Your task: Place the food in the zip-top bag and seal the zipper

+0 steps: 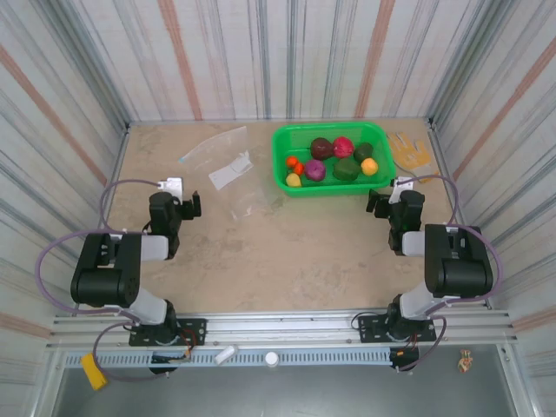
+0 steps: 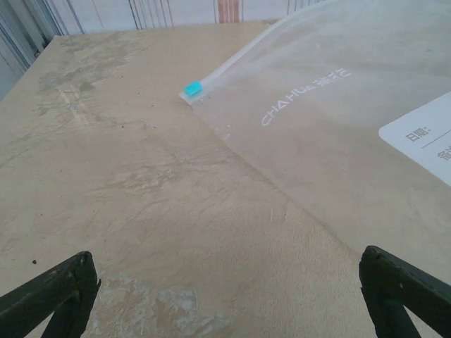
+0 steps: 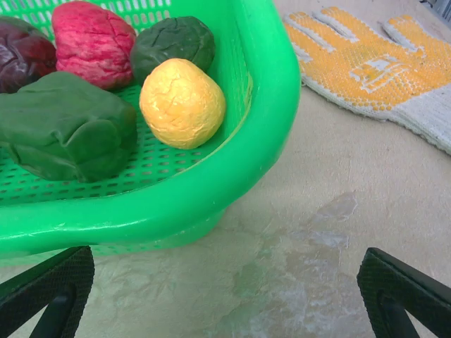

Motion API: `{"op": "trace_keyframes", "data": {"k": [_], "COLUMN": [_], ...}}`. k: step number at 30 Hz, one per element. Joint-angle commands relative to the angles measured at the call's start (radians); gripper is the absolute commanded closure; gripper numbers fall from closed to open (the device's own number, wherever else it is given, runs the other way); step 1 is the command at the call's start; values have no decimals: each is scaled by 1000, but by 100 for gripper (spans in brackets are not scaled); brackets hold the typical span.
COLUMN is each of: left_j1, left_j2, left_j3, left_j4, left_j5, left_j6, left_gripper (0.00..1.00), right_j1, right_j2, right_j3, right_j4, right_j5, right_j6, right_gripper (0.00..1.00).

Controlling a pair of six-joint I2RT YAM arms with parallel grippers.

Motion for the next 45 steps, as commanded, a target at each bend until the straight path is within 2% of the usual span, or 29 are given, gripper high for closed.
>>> {"op": "trace_keyframes", "data": {"k": [1, 15, 27, 29, 31, 32, 35, 38, 42, 44, 45], "left_j1": [-5, -19, -7, -16, -32, -52, -137, -213, -340, -410, -433], "left_j2": [-10, -11, -23, -42, -81, -127, -273, -377, -526, -667, -736], "left_j3": [-8, -11, 0, -3, -20, -35, -76, -87, -80, -58, -31], "left_j4": [15, 24, -13, -20, -15, -26, -82, -125, -206, -339, -459], "left_j5": [18, -6, 76, 59, -15, -94, -305, -378, -463, -435, -380], "left_j6": [6, 15, 35, 39, 31, 19, 3, 2, 48, 32, -3], "left_gripper": [1, 1, 1, 1, 1, 1, 1, 1, 1, 1, 1], "right_j1": [-9, -6, -10, -12, -9, -6, 6, 35, 215, 344, 404], "right_j2": [0, 0, -8, -20, -91, -154, -326, -440, -700, -847, -909], "right_j3": [14, 13, -5, -26, -70, -84, -5, 23, -33, -47, -39], "right_j4": [-11, -11, 16, 43, 67, 33, -313, -487, -563, -614, -644], "right_j5": [-8, -6, -24, -52, -33, -21, 31, 14, 114, 175, 188], "right_j6": [18, 18, 23, 13, 17, 20, 62, 131, 100, 85, 78], "right_gripper": [1, 1, 1, 1, 1, 1, 1, 1, 1, 1, 1]}}
